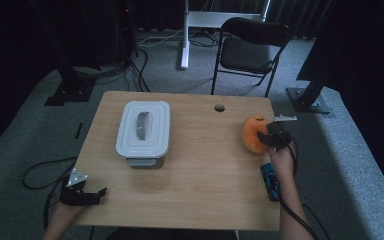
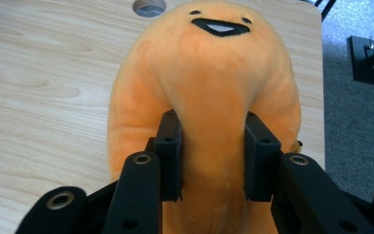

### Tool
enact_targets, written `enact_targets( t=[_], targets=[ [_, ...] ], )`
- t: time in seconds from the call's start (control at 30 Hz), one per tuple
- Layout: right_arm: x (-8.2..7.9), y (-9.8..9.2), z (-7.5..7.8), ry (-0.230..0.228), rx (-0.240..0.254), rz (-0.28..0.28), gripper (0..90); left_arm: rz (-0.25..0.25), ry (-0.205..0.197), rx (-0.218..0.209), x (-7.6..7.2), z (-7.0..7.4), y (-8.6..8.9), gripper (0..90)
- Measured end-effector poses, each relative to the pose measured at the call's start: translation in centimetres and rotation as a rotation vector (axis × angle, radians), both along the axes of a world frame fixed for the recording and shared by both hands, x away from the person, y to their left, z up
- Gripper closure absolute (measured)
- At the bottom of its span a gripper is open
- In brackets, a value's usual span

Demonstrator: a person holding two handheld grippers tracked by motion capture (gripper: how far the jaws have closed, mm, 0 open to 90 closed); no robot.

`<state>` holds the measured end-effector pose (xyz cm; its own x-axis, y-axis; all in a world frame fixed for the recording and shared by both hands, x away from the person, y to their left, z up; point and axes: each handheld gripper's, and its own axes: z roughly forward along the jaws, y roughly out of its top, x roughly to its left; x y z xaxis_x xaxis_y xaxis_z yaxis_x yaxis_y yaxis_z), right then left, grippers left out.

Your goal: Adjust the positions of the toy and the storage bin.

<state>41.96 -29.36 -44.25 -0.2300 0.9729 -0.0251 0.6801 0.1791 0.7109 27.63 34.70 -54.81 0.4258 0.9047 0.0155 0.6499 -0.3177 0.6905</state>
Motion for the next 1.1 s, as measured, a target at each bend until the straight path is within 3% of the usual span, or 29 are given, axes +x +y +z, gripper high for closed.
enact_targets(
  t=[0.53,0.83,1.1],
  targets=[
    [0.9,-1.2,-2.3,0.059,0.018,-0.036,63.8,-0.001,0.0,0.0,0.0,0.0,0.0,2.3],
    [1.1,-1.0,-1.9,0.081,0.006,-0.006,47.5,-0.001,0.0,0.0,0.0,0.0,0.0,2.3],
    [0.8,-1.3,-1.2,0.053,0.012,-0.025,37.2,-0.001,-0.001,0.0,0.0,0.0,0.0,2.3]
  ],
)
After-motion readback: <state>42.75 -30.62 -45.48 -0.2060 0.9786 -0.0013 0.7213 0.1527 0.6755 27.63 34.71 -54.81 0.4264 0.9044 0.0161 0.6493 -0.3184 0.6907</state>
